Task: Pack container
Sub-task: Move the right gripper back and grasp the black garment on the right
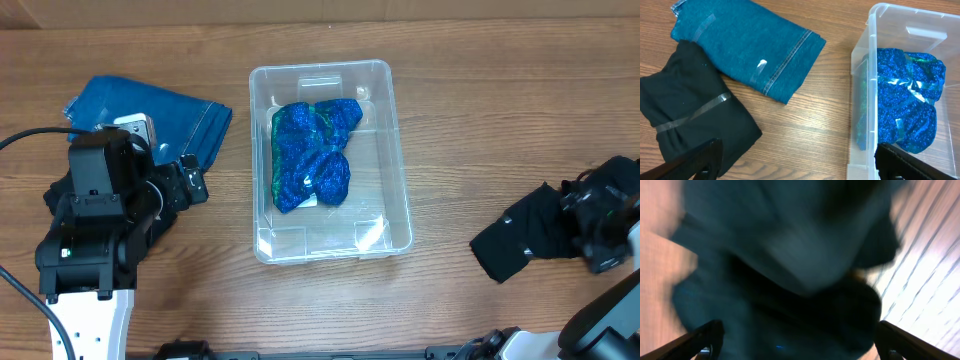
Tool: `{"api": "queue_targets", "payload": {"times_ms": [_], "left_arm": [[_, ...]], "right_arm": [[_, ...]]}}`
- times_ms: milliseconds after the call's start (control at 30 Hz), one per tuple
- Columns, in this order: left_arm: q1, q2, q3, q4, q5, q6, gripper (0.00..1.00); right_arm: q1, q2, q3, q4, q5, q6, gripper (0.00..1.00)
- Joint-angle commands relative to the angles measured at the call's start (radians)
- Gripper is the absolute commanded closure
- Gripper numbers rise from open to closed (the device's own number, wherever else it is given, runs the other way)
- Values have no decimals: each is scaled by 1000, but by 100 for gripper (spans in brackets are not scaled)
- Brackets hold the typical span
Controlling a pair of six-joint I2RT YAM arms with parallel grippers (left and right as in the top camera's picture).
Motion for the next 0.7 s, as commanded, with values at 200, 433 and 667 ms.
{"api": "queue_targets", "payload": {"times_ms": [200, 433, 667], "left_arm": [[-6, 0, 21, 6, -6, -6, 0], [-6, 0, 21, 5, -6, -6, 0], [-6, 0, 21, 5, -6, -7, 0]], "right_arm": [[2, -8, -208, 189, -186, 19, 27], [43, -26, -152, 315, -631, -2, 90], [279, -272, 160, 195, -771, -34, 96]]}}
